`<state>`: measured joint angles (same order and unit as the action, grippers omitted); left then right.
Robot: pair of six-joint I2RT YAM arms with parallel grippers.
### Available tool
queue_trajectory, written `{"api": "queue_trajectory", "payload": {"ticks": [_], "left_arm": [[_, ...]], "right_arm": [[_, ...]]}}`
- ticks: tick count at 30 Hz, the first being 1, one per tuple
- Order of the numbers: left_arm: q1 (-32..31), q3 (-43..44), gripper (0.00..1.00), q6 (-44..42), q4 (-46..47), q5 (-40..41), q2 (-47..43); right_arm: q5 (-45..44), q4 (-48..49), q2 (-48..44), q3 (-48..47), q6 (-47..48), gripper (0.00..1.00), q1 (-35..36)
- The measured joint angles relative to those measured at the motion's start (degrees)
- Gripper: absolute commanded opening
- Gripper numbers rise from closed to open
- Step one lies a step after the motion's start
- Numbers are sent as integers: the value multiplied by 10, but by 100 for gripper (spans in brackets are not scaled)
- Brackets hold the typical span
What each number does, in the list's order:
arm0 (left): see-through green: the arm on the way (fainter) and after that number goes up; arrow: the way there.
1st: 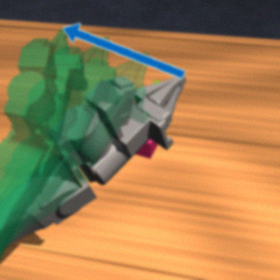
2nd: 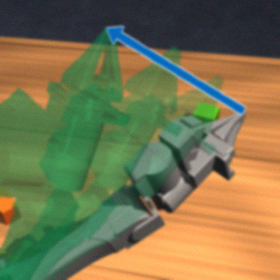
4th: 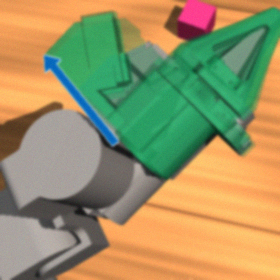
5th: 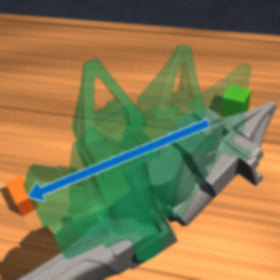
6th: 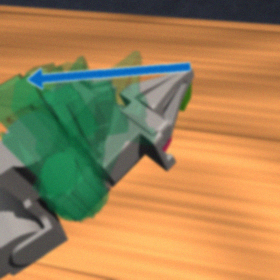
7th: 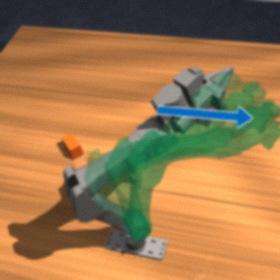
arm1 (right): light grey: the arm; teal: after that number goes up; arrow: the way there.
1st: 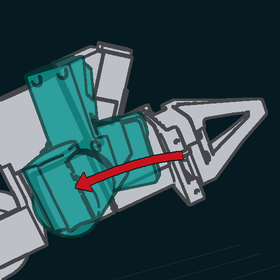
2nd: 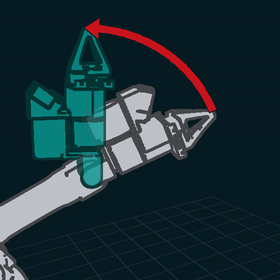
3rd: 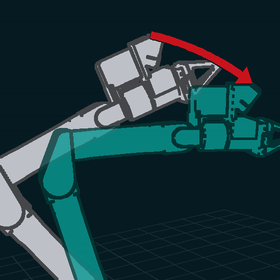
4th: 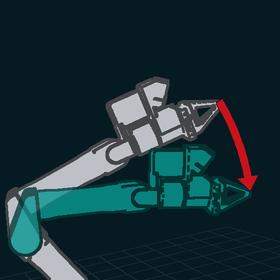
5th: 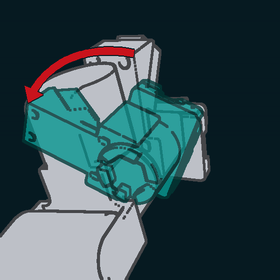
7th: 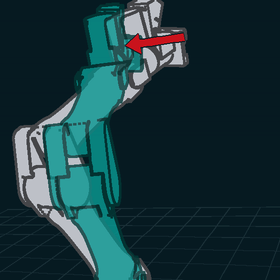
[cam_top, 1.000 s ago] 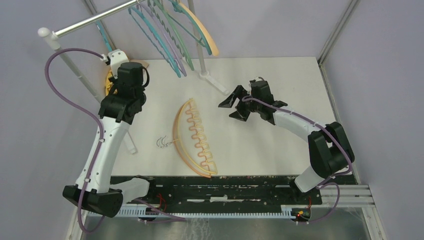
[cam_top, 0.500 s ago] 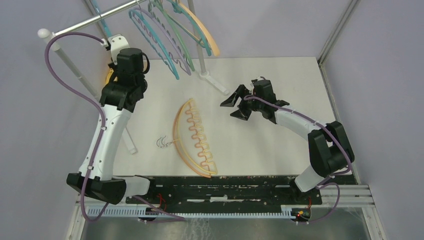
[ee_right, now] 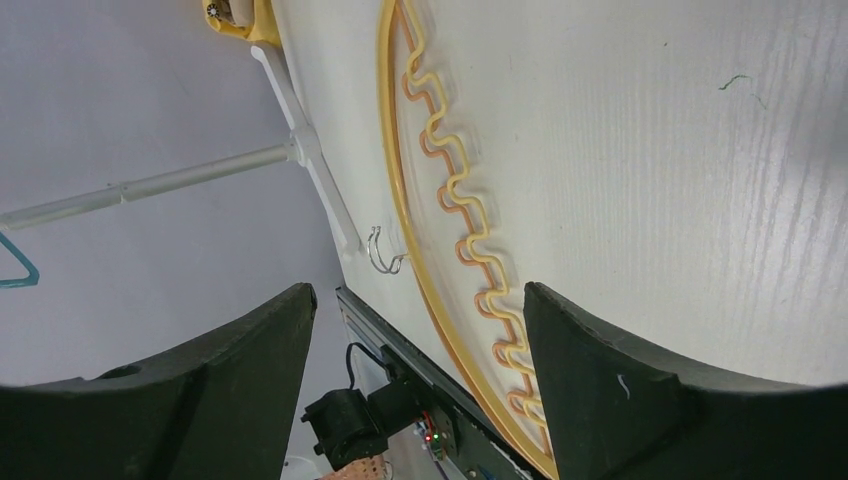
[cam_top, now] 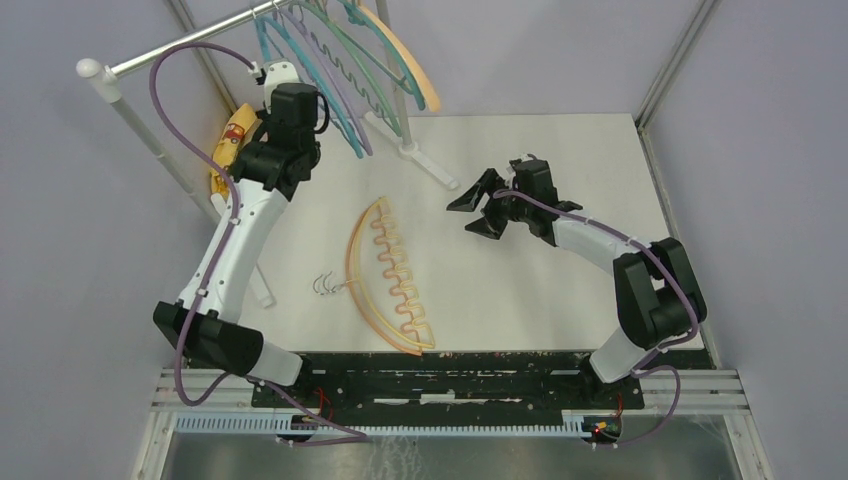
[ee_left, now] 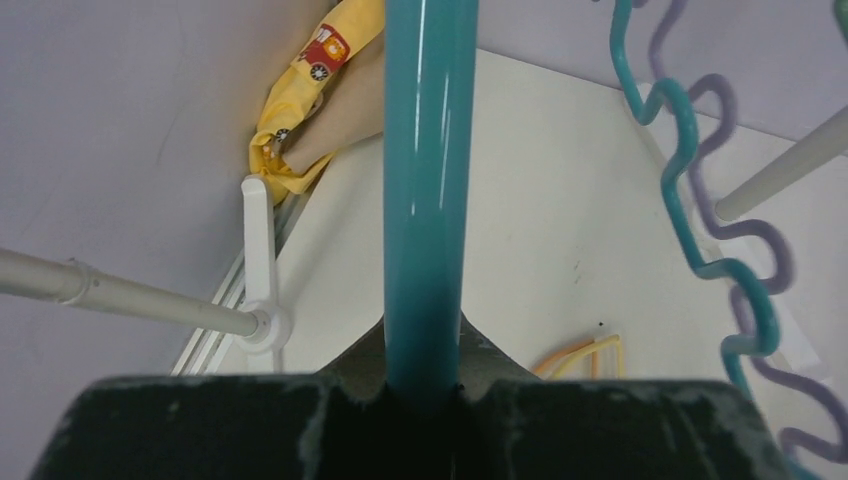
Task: Organize the hangers
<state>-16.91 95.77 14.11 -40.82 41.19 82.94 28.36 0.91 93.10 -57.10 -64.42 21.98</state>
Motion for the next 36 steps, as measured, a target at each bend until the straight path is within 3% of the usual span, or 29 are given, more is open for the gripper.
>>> {"api": "queue_trajectory", "payload": {"ticks": [11,20,27,36], "left_arm": [[-41,50,6,-11,24,-28,60],[-42,-43,98,-13,36,-108,-10],[-43,-102,99,-16,27,-195,-104],[-43,-243,99,13,16,-301,-279]], "right_arm": [[12,12,8,14,8,86,-6],[-3,-53,-29,14,80,91,-6],[-43,-102,-53,4,145,90,48],[-83,-140,43,-136,203,77,234]]}}
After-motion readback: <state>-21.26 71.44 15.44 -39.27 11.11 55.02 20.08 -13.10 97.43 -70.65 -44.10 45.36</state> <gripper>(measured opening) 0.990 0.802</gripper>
